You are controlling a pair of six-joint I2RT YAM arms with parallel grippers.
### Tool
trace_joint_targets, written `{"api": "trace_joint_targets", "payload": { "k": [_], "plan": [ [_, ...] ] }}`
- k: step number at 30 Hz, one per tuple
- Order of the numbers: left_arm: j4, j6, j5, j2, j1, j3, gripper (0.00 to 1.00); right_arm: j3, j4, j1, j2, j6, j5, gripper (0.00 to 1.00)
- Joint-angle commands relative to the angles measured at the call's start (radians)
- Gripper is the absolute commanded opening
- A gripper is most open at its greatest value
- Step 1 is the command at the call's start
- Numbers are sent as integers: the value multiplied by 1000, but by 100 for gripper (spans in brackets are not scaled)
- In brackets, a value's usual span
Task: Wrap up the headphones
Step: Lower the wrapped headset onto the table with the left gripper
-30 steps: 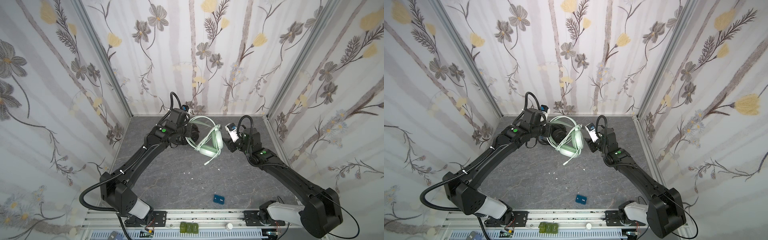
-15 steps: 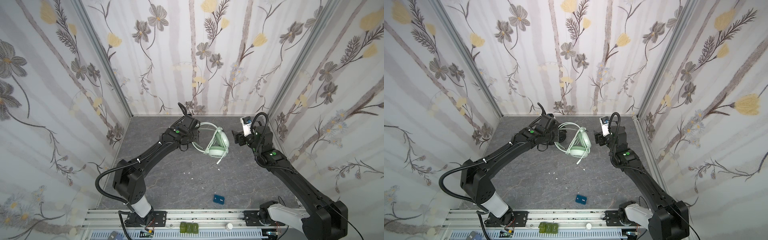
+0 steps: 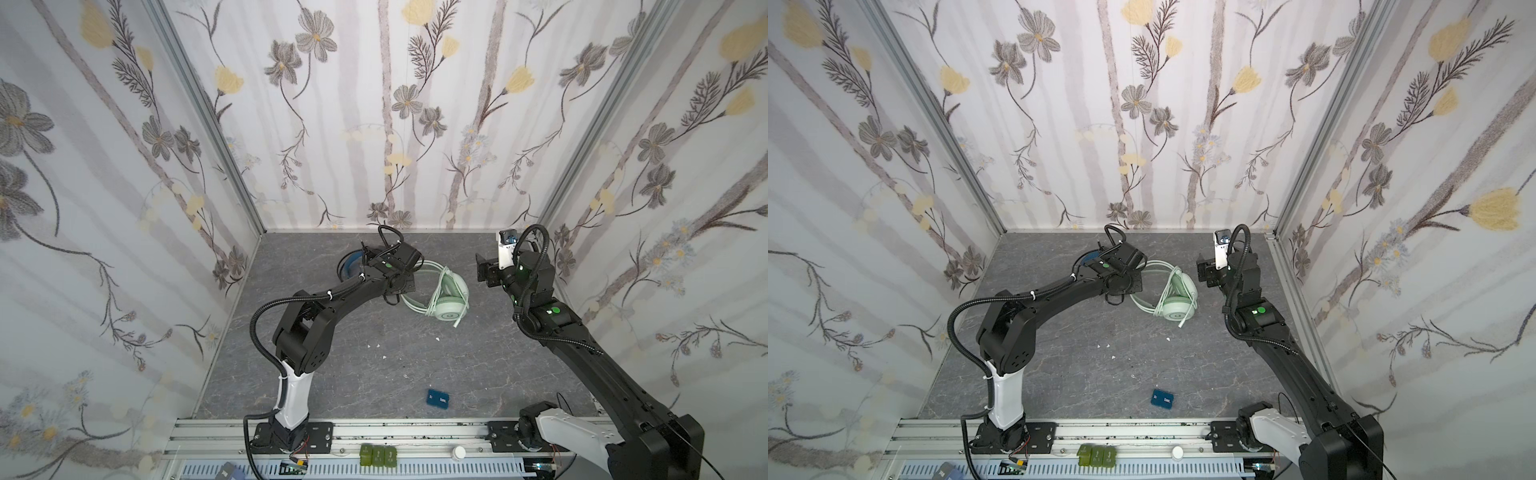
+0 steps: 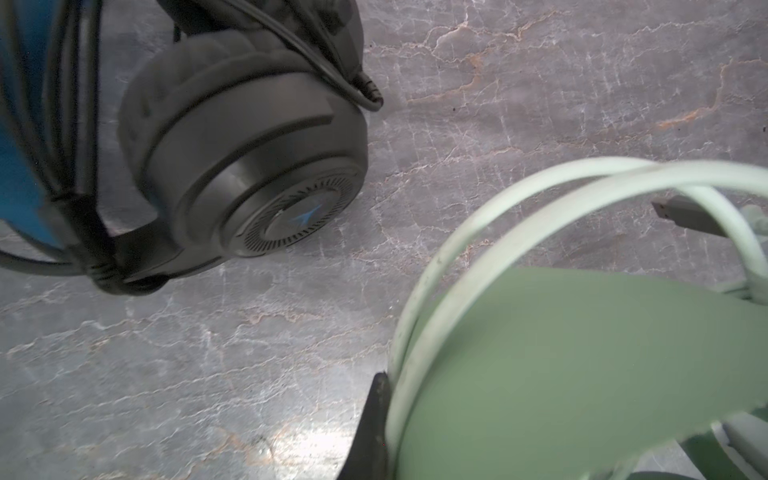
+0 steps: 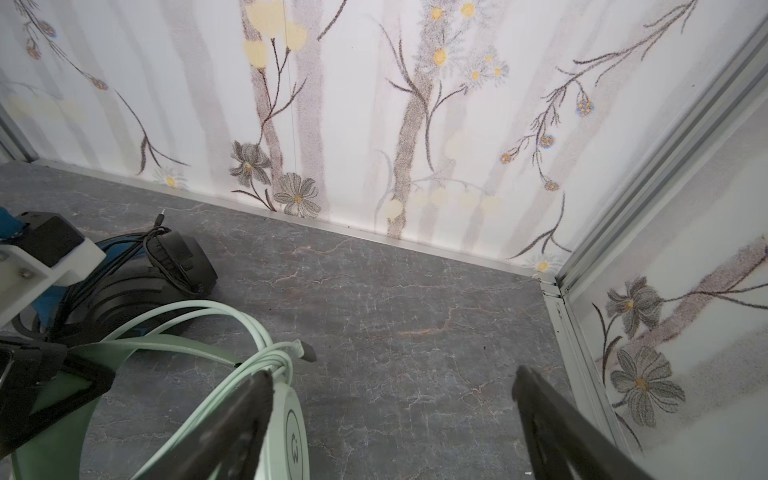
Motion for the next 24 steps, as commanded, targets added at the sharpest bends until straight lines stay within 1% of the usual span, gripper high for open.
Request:
{"api": "trace_joint_targets", "payload": {
  "k": [1, 4, 11, 22, 24],
  "plan": [
    [55, -43, 43, 47, -13, 42, 0, -7, 42, 0, -3, 17, 22, 96],
    [60, -61, 60, 91, -16, 53, 0, -10, 51, 0, -1, 22, 23, 99],
    [80, -67, 92, 152, -21, 58, 0, -10, 68, -2, 13, 26, 25, 100],
    [123, -74, 107, 166, -28, 17, 0, 1, 79, -2, 36, 28, 16, 100],
    [123, -75, 108, 168, -27, 17, 4, 5, 79, -2, 40, 29, 16, 100]
  ]
}}
